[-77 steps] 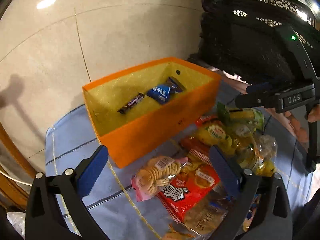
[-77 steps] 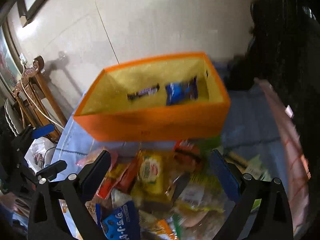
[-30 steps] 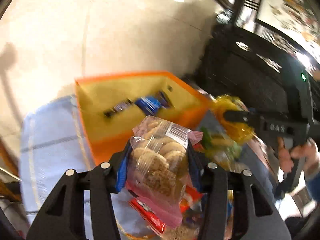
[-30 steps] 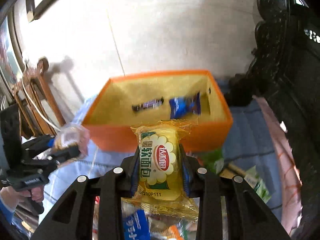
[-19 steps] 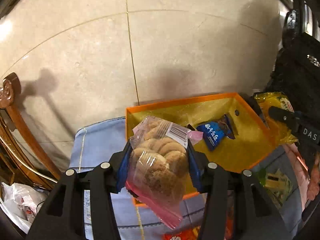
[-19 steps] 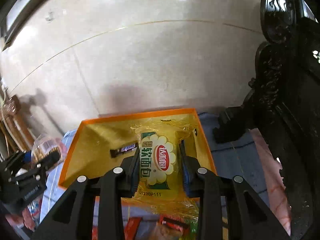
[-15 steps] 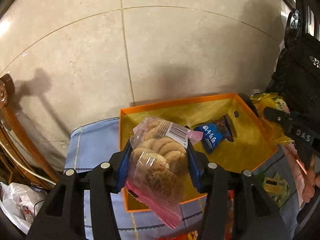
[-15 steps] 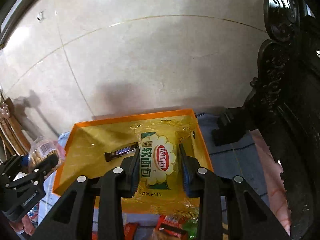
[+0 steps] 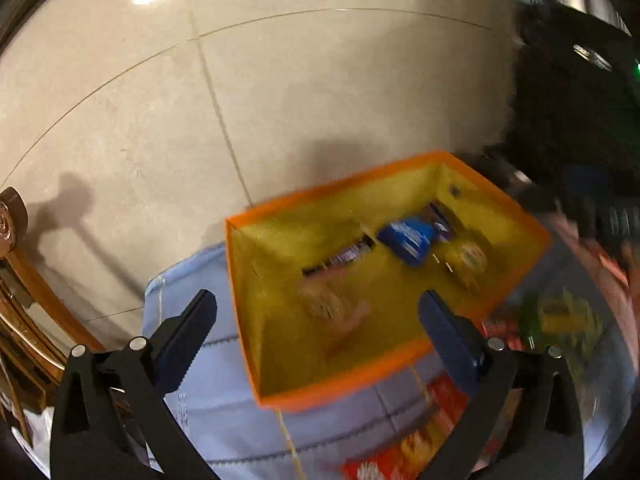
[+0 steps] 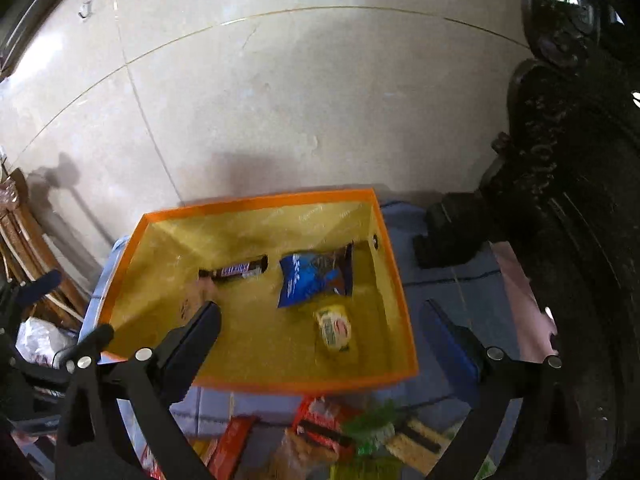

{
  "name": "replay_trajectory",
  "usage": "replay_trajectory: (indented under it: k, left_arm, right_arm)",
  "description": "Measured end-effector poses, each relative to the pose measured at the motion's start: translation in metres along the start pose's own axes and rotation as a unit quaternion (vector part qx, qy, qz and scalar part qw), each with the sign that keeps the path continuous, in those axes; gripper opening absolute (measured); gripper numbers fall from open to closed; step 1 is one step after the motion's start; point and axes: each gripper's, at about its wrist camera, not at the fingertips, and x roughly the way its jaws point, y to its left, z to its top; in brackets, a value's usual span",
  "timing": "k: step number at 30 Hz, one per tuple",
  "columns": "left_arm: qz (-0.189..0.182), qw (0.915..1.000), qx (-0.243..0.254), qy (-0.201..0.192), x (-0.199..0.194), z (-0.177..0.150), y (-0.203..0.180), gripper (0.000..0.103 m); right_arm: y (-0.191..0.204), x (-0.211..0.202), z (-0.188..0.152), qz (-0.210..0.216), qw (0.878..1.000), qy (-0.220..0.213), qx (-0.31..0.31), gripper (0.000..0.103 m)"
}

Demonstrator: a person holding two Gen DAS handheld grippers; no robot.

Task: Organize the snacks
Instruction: 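Drop the cookie bag and yellow bread pack into the orange box, then grasp red wafer packs with both grippers and drop them into the box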

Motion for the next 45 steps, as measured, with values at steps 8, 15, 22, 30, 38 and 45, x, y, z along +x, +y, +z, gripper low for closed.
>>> replay_trajectory:
  k: [8, 15, 22, 30, 38, 45]
  left_arm:
    - [-0.113, 0.9916, 0.062, 0.011, -0.046, -0.115, -0.028, 0.099]
    - [-0.150, 0.9814, 0.119, -0.003, -0.034, -0.143, -0.044, 0.099]
    - [-0.189, 0.9742, 0.121, -0.023, -0.003, -0.139, -0.044, 0.099]
    - [-0.252, 0.9636, 0.088, 0.020, 0.025, -0.152, -0.049, 0.050]
    - [-0.247, 0.9662, 0.067, 0.034, 0.010, -0.139, -0.047, 0.032]
    - [-0.241, 0.9689, 0.057, -0.001, -0.029, -0.116, -0.025, 0.020]
  right_arm:
    - [0.031, -0.011, -0.080, 0.093, 0.988, 0.126, 0.004, 0.099]
    - [0.064, 0.056, -0.111, 0.104, 0.961, 0.250, 0.057, 0.099]
    - [0.051, 0.110, -0.111, 0.065, 0.942, 0.300, 0.136, 0.099]
    - [0.069, 0.114, -0.125, 0.056, 0.941, 0.314, 0.116, 0.024]
    - [0.080, 0.075, -0.111, 0.081, 0.955, 0.273, 0.084, 0.024]
    - [0.065, 0.036, -0.091, 0.098, 0.963, 0.235, 0.083, 0.024]
